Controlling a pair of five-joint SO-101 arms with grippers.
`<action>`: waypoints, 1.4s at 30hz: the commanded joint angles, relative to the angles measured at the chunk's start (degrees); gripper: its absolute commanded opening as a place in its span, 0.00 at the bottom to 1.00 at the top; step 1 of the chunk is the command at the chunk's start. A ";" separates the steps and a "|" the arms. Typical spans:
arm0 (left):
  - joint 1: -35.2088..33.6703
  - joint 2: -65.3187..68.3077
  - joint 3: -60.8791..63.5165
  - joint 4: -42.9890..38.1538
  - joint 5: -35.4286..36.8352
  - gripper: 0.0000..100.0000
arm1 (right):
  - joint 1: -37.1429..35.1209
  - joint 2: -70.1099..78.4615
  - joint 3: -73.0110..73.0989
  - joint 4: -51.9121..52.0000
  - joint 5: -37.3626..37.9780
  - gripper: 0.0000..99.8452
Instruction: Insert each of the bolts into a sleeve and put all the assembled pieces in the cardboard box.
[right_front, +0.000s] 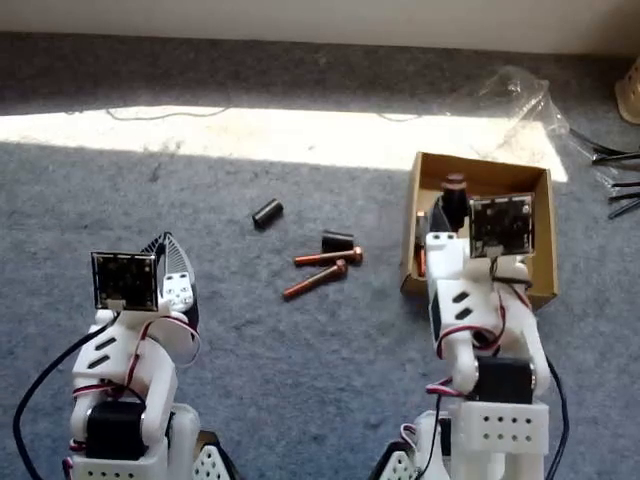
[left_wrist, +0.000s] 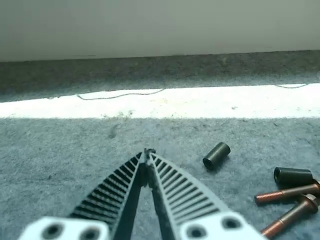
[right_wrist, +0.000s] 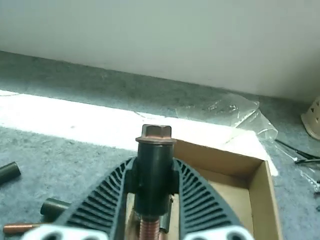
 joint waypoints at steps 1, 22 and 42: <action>0.84 -0.66 -2.59 2.11 -0.44 0.01 | 3.65 12.09 -8.75 -0.13 0.53 0.00; 0.75 -0.66 0.04 2.29 -0.62 0.01 | 7.96 73.45 -41.71 0.04 0.53 0.00; -2.15 -0.66 0.04 2.02 -0.70 0.01 | 6.20 77.76 -46.20 5.93 0.44 0.13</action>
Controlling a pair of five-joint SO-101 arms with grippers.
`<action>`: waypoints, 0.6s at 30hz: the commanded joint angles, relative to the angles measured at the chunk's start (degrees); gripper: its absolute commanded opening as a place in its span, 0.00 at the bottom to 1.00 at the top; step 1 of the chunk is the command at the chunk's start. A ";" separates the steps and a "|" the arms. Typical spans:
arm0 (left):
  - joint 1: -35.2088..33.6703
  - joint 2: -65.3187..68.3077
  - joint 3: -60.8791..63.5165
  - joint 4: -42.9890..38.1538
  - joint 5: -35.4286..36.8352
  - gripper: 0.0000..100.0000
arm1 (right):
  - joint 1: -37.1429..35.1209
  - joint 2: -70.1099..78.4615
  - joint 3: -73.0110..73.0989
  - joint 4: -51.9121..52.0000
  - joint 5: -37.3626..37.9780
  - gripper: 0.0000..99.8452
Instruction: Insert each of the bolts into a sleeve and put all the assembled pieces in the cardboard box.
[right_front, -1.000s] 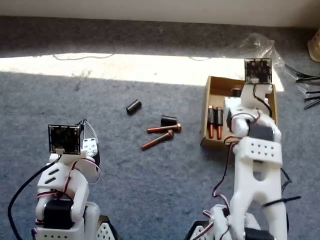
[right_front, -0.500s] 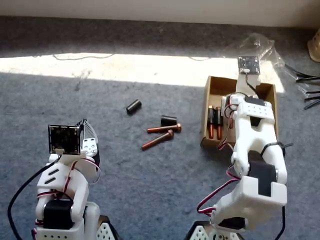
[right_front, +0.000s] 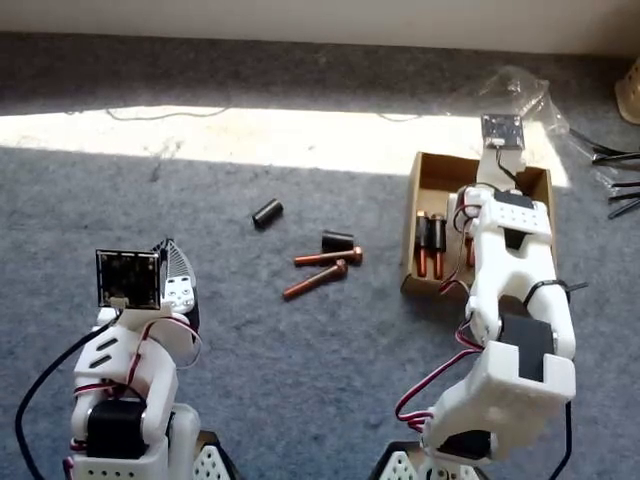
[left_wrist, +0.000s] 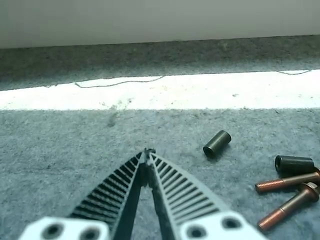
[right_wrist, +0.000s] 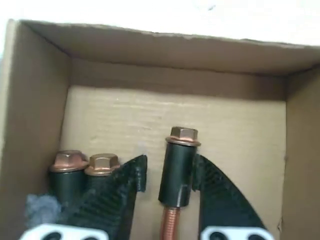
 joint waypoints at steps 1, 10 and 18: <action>-3.65 -0.57 -0.40 0.00 -0.44 0.01 | -4.09 -5.05 -3.91 4.79 0.44 0.13; -6.73 -0.57 -0.40 0.18 -0.26 0.01 | -18.95 -17.36 -4.00 9.36 2.90 0.13; -10.07 -0.57 -0.92 0.00 -0.35 0.01 | -26.95 -19.12 -4.26 9.54 21.45 0.13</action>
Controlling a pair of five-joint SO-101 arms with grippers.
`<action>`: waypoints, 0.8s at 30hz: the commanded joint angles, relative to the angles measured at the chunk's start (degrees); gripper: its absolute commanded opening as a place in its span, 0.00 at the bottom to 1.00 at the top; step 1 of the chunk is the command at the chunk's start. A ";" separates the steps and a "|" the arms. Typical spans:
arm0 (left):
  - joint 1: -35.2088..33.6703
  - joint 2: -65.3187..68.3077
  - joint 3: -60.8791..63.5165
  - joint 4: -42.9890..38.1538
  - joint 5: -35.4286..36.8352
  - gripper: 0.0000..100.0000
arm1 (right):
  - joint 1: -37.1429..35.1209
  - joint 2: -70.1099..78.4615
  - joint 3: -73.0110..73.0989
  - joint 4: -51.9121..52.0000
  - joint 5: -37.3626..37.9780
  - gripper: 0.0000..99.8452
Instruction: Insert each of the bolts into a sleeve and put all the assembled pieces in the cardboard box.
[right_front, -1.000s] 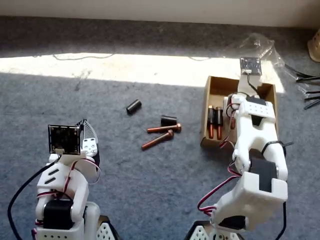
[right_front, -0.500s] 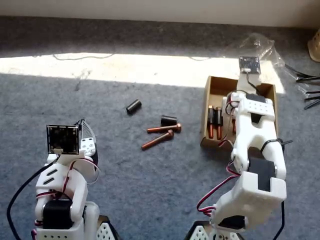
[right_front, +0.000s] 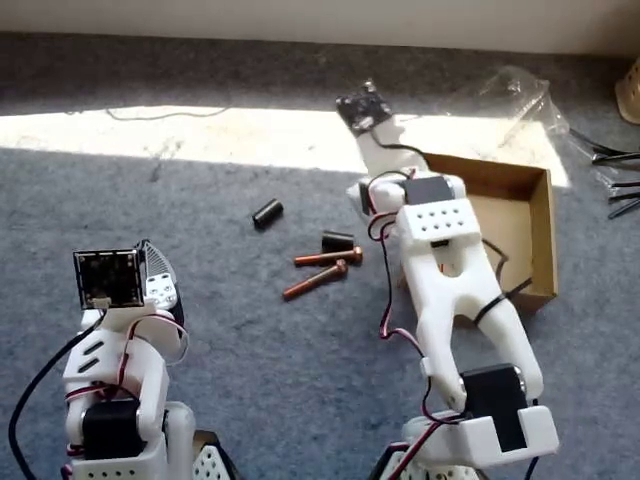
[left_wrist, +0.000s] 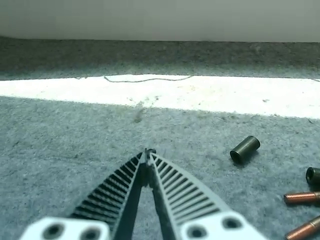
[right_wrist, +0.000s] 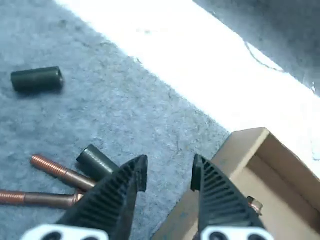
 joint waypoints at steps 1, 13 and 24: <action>-4.88 -0.57 -0.92 0.00 -0.26 0.01 | -2.33 -2.95 -3.12 0.40 8.18 0.13; -6.46 -0.57 -0.66 0.26 -0.26 0.01 | -6.81 -2.77 1.98 0.04 31.82 0.13; -6.20 -0.57 -0.40 0.35 -0.26 0.01 | -6.55 10.77 -0.92 -1.10 35.08 0.13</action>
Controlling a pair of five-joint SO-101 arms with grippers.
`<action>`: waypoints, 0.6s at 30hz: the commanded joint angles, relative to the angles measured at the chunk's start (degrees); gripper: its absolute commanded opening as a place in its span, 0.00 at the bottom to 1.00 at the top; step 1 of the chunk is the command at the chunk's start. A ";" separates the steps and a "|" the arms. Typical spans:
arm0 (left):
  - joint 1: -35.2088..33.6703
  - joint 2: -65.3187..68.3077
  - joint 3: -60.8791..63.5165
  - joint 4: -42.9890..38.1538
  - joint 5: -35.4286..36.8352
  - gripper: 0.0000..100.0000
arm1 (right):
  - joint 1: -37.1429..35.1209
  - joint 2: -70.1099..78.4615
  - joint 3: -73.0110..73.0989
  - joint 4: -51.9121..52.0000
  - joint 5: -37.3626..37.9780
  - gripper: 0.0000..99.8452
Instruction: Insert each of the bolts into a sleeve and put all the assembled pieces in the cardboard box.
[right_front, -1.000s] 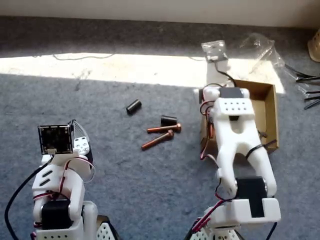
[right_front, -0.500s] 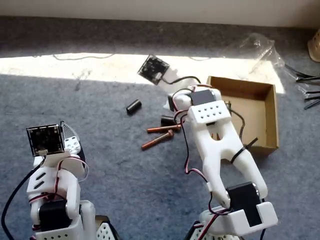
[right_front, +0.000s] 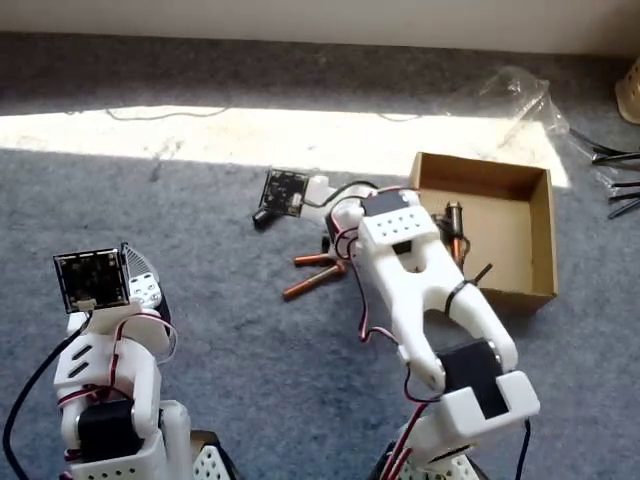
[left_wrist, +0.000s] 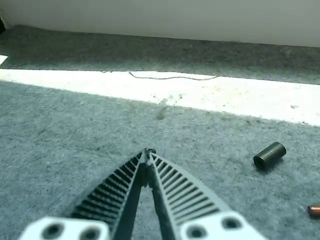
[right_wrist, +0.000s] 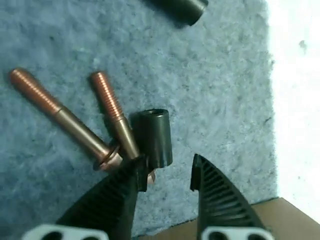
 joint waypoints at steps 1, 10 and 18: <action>-0.57 -0.57 -0.40 0.18 -0.26 0.01 | -0.48 1.45 -4.88 -1.01 0.79 0.13; 2.42 -0.57 1.45 0.18 -0.53 0.01 | -0.92 1.98 -5.76 -1.01 0.97 0.13; 2.86 -0.57 1.54 0.18 -0.53 0.01 | -3.65 2.15 -5.58 -1.27 0.88 0.13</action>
